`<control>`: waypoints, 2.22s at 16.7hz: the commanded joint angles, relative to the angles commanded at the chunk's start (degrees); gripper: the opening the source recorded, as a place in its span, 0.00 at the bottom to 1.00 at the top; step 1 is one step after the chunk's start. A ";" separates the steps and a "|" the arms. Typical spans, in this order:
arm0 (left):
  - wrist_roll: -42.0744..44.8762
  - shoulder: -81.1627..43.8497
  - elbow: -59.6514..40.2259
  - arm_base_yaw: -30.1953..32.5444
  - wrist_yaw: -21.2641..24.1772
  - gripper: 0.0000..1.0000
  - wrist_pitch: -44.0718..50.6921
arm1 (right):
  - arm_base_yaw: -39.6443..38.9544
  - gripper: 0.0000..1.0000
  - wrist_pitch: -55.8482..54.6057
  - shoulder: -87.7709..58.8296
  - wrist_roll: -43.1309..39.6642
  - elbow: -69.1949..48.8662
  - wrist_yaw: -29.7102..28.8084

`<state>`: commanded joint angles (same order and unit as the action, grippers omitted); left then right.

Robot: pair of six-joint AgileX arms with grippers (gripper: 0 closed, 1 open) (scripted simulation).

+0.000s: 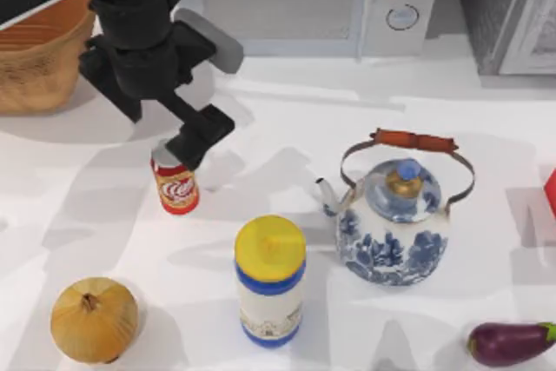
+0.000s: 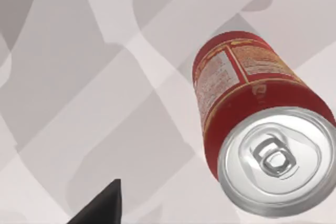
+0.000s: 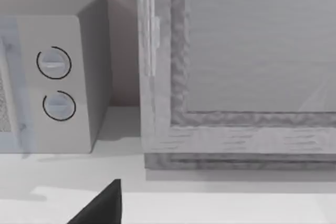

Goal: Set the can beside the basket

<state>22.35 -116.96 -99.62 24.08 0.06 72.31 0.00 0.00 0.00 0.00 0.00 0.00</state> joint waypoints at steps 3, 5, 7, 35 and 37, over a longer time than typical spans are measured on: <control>0.07 -0.34 -0.31 0.07 0.00 1.00 0.22 | 0.00 1.00 0.00 0.00 0.00 0.00 0.00; 0.01 -0.21 -0.16 -0.23 -0.01 1.00 0.10 | 0.00 1.00 0.00 0.00 0.00 0.00 0.00; 0.15 -0.45 0.79 -0.09 0.00 1.00 -0.89 | 0.00 1.00 0.00 0.00 0.00 0.00 0.00; 0.20 -2.74 9.88 -0.03 0.02 0.00 -12.38 | 0.00 1.00 0.00 0.00 0.00 0.00 0.00; 0.20 -2.74 9.88 -0.03 0.02 0.00 -12.38 | 0.00 1.00 0.00 0.00 0.00 0.00 0.00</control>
<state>22.56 -119.70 -89.74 24.05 0.08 59.93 0.00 0.00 0.00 0.00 0.00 0.00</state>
